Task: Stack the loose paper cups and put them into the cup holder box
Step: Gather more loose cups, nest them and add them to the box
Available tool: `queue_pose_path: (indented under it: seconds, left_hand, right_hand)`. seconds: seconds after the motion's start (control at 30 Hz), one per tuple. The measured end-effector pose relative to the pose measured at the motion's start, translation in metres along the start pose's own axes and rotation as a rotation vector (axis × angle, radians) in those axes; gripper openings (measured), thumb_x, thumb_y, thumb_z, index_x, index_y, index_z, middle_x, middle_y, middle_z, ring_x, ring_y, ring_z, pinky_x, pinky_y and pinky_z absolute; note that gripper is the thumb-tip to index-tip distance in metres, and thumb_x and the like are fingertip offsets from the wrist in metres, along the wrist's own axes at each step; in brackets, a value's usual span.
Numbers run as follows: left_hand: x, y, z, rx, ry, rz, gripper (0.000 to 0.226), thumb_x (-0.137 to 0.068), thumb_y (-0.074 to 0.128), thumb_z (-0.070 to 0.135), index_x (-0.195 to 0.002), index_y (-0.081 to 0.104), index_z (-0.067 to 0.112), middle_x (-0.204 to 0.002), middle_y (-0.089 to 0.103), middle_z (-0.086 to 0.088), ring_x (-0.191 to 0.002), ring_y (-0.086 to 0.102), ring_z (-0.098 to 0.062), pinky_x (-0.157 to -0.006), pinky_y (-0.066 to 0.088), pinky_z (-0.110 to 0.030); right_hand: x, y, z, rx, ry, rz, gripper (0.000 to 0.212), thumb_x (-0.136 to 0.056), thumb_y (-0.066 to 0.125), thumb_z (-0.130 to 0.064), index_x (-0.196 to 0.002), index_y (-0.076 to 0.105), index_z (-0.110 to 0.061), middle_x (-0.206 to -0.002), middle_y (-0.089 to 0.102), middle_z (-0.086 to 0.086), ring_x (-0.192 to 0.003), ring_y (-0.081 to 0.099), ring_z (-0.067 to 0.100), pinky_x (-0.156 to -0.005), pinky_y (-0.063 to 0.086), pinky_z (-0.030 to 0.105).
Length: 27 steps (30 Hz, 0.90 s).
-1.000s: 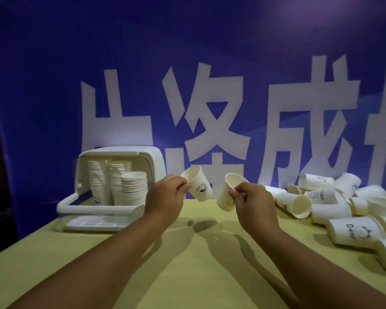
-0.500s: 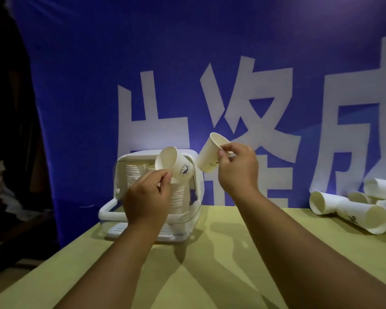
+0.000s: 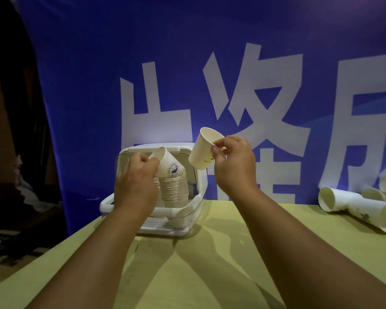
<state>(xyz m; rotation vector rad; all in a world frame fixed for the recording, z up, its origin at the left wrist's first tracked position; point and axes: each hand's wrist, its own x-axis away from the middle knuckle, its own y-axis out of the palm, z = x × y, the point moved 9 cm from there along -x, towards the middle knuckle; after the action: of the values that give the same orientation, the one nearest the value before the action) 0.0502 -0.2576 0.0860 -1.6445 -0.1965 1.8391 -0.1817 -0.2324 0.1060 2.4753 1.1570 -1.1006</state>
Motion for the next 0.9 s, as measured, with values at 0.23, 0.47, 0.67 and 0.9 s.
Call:
queue_pose_path:
  seconds: [0.23,0.47,0.67,0.9]
  left_hand:
    - [-0.001,0.013,0.012,0.102,0.073,-0.112,0.028,-0.093,0.064,0.000,-0.104,0.052,0.023,-0.103,0.056,0.001,-0.094,0.053,-0.021,-0.076,0.056,-0.040]
    - [-0.002,0.019,0.012,0.076,0.139,-0.012,0.010,-0.098,0.045,0.021,-0.089,0.048,0.024,-0.091,0.051,0.002,-0.089,0.044,-0.019,-0.085,0.038,-0.041]
    - [0.005,0.033,0.013,0.129,0.105,-0.095,0.033,-0.100,0.025,0.041,-0.087,0.049,0.023,-0.099,0.045,0.003,-0.091,0.044,-0.018,-0.086,0.042,-0.041]
    - [0.020,0.073,0.012,0.285,-0.022,-0.271,0.057,-0.092,0.070,0.042,-0.131,0.034,0.022,-0.153,0.010,0.006,-0.122,0.048,-0.023,-0.096,0.054,-0.036]
  right_hand:
    - [-0.002,-0.001,-0.004,-0.024,-0.005,0.005,0.019,-0.094,0.065,-0.023,-0.113,0.068,-0.022,-0.124,0.053,-0.005,-0.105,0.054,0.013,-0.074,0.037,0.013]
    - [0.000,0.003,-0.010,-0.005,-0.026,-0.026,0.020,-0.095,0.064,-0.022,-0.115,0.067,-0.022,-0.125,0.053,-0.004,-0.105,0.052,0.012,-0.075,0.037,0.012]
    - [0.002,0.006,-0.014,0.000,-0.048,-0.056,0.018,-0.096,0.063,-0.022,-0.113,0.068,-0.022,-0.124,0.053,-0.004,-0.104,0.052,0.011,-0.074,0.035,0.012]
    - [0.008,0.017,-0.016,0.036,-0.067,-0.084,0.018,-0.094,0.065,-0.022,-0.111,0.069,-0.022,-0.125,0.053,-0.004,-0.108,0.055,0.015,-0.082,0.041,0.020]
